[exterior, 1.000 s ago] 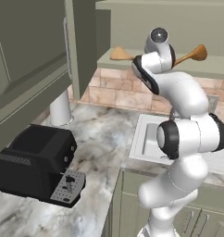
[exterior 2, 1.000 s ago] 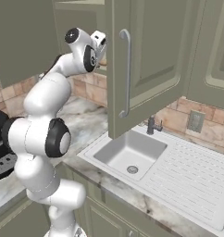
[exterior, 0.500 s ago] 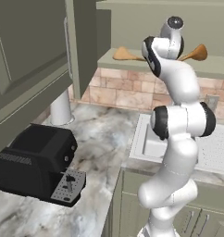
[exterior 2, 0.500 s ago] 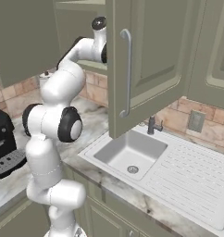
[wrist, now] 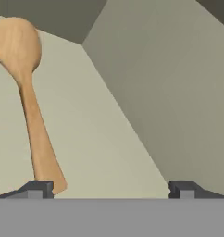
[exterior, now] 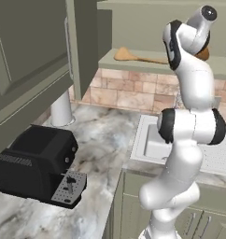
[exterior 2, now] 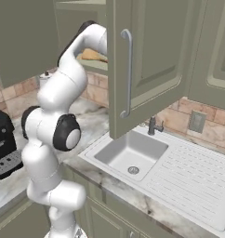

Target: Organize the utensils by type. Pick up the wooden spoons from the counter and place them in the open cabinet. Then pick up the metallic utensils from the counter and place them in the open drawer.

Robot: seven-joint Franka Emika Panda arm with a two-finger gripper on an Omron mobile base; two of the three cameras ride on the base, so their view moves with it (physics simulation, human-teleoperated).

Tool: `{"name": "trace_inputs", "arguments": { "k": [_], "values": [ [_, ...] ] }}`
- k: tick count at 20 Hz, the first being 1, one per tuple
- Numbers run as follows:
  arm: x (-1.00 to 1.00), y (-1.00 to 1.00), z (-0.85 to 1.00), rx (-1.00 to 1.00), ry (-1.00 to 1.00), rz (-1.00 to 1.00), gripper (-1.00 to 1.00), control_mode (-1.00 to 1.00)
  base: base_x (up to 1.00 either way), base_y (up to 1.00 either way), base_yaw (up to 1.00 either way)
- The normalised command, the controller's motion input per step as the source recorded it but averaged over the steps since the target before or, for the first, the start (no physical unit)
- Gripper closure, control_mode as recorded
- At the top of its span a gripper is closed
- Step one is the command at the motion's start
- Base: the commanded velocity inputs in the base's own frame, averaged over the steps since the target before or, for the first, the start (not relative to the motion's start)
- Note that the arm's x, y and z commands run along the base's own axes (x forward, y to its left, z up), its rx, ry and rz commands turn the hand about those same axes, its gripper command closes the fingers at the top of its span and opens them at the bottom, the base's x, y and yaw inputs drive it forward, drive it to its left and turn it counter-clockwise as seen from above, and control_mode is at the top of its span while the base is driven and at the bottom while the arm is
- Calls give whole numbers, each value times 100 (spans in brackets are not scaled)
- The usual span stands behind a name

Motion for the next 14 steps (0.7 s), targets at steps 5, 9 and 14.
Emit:
{"name": "trace_inputs", "arguments": {
  "k": [5, 9, 14],
  "values": [
    [-75, 52, -71, 0, -29, -3, -100, -100, 0, 0, 0],
    [-12, 96, -99, 0, -4, -6, -100, -100, 0, 0, 0],
    [-54, 100, -25, -12, -1, -1, -100, -100, 0, 0, 0]
  ]
}}
